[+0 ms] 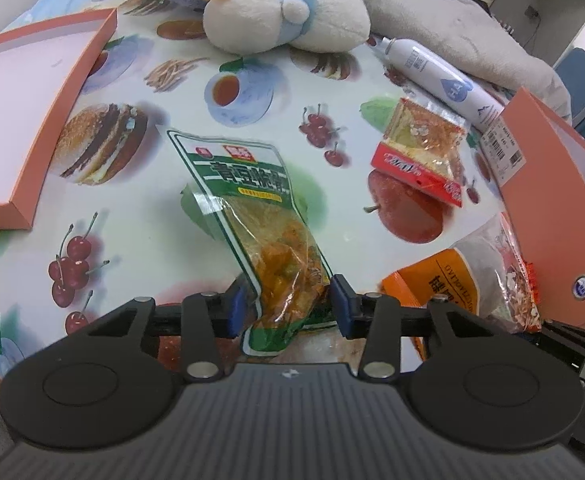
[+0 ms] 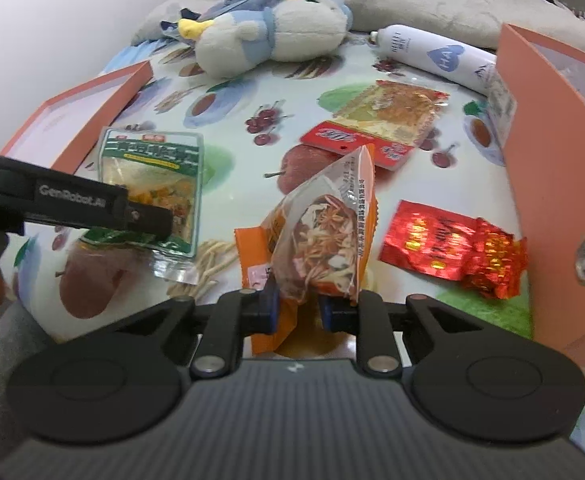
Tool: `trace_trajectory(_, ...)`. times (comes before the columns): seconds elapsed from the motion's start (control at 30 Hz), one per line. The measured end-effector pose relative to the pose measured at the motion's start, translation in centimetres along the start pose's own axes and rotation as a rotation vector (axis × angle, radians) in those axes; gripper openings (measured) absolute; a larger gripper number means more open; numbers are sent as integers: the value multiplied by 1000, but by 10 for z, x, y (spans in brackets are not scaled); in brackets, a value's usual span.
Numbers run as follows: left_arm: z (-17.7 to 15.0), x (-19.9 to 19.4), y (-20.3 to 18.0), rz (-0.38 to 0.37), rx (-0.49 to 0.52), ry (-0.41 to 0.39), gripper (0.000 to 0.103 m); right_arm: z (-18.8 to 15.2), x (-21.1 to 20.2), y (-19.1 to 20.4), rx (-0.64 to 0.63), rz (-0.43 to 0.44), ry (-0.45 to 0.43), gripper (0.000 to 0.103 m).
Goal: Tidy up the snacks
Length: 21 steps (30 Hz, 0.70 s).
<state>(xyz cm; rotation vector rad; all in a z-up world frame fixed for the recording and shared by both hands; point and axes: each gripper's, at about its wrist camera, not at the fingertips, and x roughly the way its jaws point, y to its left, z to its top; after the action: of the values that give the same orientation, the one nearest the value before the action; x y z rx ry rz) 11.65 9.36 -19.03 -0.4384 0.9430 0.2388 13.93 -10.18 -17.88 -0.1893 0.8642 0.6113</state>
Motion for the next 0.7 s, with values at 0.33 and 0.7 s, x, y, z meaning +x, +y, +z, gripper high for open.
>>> trace_trajectory(0.33, 12, -15, -10, -40, 0, -31, 28, 8, -17, -11, 40, -31, -14, 20)
trace_trajectory(0.7, 34, -50, -29, -98, 19, -87, 27, 31, -43, -17, 55, -70, -48, 20)
